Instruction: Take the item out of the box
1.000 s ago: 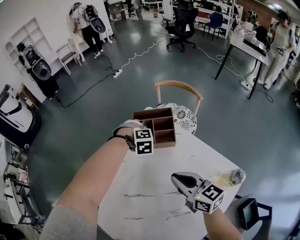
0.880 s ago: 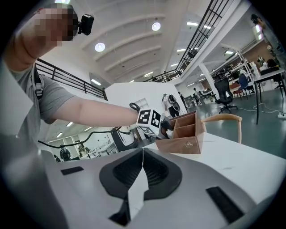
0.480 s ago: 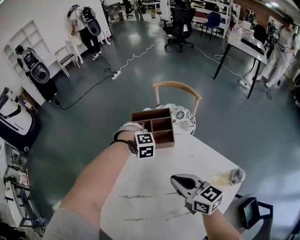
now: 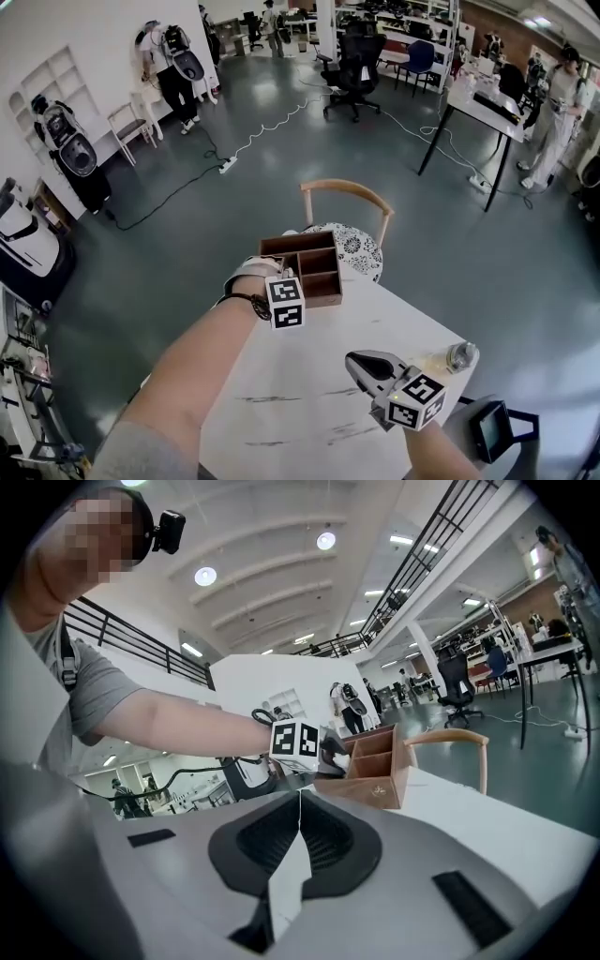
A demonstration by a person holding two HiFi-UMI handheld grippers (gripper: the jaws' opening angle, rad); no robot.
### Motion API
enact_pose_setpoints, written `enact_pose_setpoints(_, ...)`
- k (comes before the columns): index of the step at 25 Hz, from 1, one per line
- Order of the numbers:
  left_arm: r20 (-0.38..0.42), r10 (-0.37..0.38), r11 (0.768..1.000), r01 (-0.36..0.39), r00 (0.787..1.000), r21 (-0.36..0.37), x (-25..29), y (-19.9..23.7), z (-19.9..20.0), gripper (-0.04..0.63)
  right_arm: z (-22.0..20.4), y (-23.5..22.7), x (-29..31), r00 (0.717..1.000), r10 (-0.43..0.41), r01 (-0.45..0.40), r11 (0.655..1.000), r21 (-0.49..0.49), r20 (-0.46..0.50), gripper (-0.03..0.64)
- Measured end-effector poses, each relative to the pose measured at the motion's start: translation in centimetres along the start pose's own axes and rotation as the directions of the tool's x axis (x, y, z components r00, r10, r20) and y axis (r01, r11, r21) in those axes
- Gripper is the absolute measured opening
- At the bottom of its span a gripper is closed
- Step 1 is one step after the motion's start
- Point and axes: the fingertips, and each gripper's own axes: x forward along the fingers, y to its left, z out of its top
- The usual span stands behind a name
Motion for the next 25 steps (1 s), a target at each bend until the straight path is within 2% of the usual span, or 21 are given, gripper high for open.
enact_pose_setpoints(5, 0.037, 0.037, 0.999, -0.035, 0.999, -0.039, -3.4, 2.6, 0.7, 0.172, 3.7, -1.1, -0.7, 0.995, -0.085, 0.088, 0.994, -0.064, 0.042, 0.005)
enact_pose_setpoints(12, 0.095, 0.131, 0.99, -0.125, 0.987, -0.068, -11.0, 6.4, 0.9, 0.172, 11.6, -1.0, -2.1, 0.973, -0.192, 0.212, 0.963, -0.168, 0.129, 0.005)
enact_pose_setpoints(19, 0.164, 0.252, 0.963, -0.229, 0.954, -0.145, -20.7, 11.6, -0.2, 0.172, 20.7, 2.7, -3.8, 0.947, -0.239, 0.29, 0.925, -0.248, 0.216, 0.005)
enact_pose_setpoints(25, 0.226, 0.353, 0.927, -0.305, 0.908, -0.22, -30.3, 15.8, -1.6, 0.172, 27.6, 7.4, -5.8, 0.926, -0.26, 0.338, 0.893, -0.296, 0.273, 0.005)
